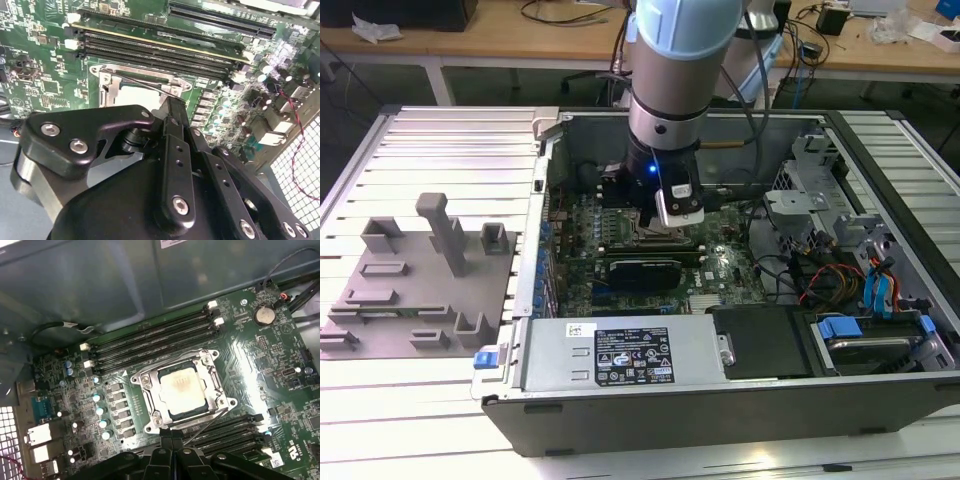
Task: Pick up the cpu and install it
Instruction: 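Install the second cpu locking lever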
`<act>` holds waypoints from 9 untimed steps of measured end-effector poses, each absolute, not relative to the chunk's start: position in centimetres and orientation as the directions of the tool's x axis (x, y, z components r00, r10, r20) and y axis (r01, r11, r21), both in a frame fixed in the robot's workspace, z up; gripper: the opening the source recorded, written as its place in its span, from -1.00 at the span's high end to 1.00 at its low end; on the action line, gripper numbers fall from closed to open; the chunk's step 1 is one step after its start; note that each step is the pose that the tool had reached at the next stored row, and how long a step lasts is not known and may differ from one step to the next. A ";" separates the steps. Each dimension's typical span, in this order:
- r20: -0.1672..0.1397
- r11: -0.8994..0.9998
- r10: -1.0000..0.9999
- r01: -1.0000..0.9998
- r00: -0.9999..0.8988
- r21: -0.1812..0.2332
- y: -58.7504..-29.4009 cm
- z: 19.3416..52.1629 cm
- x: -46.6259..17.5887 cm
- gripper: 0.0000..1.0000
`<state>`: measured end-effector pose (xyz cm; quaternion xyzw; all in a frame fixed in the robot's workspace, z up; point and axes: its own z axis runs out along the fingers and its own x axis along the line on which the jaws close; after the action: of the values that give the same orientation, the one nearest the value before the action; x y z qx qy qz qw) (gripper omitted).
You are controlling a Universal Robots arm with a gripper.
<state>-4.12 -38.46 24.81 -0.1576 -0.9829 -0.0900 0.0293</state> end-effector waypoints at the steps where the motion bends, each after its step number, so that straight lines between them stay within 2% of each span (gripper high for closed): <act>1: 0.094 0.935 0.303 0.315 -0.948 0.164 -38.5 24.8 -3.8 0.79; 9: 0.141 0.957 0.239 0.257 -0.961 0.130 -38.5 24.8 -2.2 0.79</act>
<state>-2.21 -38.47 24.79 -0.1257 -0.9874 -0.0739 0.0618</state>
